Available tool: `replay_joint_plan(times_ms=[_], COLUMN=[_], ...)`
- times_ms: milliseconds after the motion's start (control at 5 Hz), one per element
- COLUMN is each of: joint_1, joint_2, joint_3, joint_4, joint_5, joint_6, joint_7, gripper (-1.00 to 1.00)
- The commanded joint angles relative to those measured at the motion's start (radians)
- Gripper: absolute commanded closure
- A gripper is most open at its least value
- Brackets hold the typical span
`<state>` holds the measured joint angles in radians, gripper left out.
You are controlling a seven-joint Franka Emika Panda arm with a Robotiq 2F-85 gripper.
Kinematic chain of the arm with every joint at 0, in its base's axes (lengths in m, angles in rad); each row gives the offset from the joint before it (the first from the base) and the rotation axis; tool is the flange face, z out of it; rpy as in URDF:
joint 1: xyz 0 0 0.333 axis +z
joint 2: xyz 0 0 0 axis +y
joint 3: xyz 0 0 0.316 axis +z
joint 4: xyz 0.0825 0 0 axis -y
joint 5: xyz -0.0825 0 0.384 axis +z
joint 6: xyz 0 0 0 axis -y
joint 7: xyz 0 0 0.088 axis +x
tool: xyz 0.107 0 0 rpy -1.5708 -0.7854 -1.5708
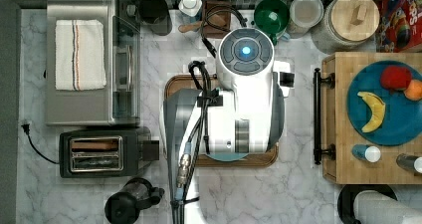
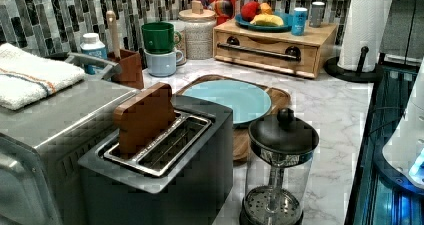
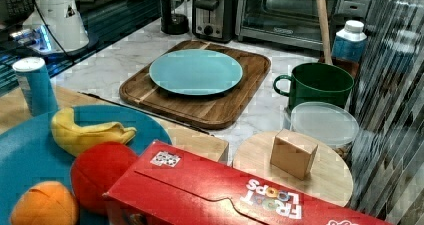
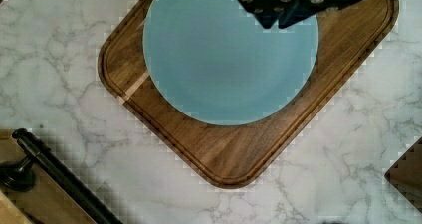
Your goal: Pick up the toast.
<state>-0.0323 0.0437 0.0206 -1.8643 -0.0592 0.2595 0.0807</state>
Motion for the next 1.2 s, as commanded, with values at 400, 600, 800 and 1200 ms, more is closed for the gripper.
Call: replay_joint_plan(times_ms=[400,600,800,1200], joint_1=[0.043,0.081,0.127,0.17], joint_2=[-0.016,-0.009,-0.017,0.015], joint_3=[0.042,0.073,0.105,0.18], joint_4=[0.008,0.045,0.048,0.146], joint_5=[-0.002,-0.005,-0.02,0.025], joint_6=[-0.053,-0.113,-0.121,-0.196], joint_7=[0.198,0.361,0.518,0.776], gripper=[1.0,1.0,1.0,1.0])
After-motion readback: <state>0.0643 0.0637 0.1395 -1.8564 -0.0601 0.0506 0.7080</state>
